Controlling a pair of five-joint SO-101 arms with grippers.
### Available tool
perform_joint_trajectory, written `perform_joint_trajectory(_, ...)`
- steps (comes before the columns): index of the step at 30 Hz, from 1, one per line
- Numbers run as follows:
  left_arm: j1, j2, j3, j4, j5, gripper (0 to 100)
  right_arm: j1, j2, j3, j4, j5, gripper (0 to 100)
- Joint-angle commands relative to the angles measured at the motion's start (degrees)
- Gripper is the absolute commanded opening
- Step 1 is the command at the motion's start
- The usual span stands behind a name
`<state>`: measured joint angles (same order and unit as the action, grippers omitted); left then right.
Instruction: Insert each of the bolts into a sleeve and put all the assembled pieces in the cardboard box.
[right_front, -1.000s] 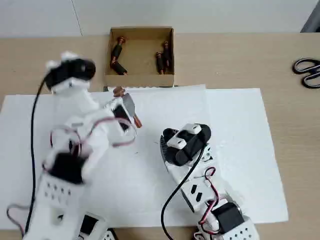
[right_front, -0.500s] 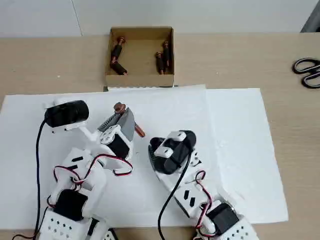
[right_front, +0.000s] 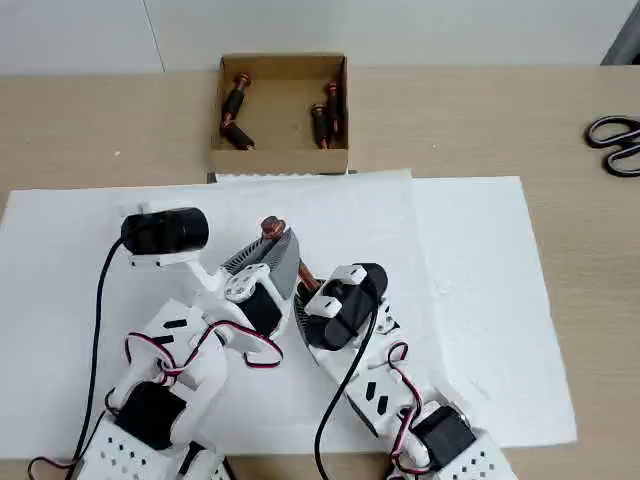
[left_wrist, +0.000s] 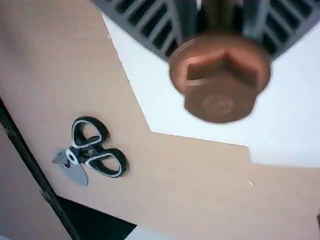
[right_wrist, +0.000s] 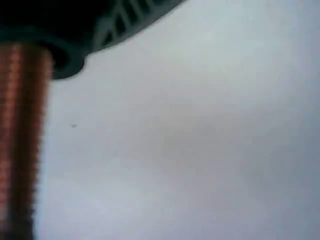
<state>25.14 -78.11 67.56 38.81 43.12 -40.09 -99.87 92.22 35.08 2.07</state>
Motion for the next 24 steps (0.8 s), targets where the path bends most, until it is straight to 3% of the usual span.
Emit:
perform_joint_trajectory(1,0.35,-0.88,-0.31,0.35,0.18,0,-0.57,-0.84,-0.97,-1.45,0.53,0.4)
perform_joint_trajectory(14,-0.09,-1.23,-0.66,1.85,-1.93,0,-0.57,-0.92,-1.67,-1.10,0.53,0.4)
perform_joint_trajectory(24,-0.09,-1.23,-0.48,-3.43,-5.45,0,-0.57,-0.92,-1.58,-1.10,0.53,0.4)
